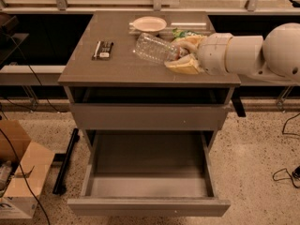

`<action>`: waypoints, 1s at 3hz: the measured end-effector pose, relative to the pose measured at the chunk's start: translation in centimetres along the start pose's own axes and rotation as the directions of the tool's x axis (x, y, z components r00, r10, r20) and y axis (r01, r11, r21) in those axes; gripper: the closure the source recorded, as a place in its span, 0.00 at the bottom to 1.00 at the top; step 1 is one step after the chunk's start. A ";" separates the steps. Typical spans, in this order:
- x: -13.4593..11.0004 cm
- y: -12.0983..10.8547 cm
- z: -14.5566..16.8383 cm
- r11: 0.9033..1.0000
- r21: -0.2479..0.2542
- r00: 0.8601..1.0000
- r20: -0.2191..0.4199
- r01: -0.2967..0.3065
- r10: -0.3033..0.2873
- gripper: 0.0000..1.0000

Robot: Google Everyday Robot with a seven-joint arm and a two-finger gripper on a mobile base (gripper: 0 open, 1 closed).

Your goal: Pick water bottle from middle drawer and place on counter

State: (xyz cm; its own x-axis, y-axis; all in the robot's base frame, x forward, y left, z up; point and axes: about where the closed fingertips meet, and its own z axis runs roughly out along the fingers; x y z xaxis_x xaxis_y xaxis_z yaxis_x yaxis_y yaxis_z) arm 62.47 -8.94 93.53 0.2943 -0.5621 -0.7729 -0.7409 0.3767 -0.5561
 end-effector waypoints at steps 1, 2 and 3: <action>1.8 0.7 4.3 0.999 -0.022 0.999 -0.028 0.040 -0.041 1.00; 2.4 0.7 9.7 0.995 -0.049 0.996 -0.029 0.085 -0.086 1.00; 4.2 -0.1 14.2 0.992 -0.066 0.992 -0.049 0.110 -0.113 0.82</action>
Offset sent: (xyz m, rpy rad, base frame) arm 0.1026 0.1030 -0.0762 -0.1331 -0.0482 0.0826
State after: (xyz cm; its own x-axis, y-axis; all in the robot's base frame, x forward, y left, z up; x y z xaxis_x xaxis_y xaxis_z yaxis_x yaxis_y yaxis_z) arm 72.29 -0.86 86.01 0.3465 -0.6363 -0.6892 -0.7420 0.2635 -0.6164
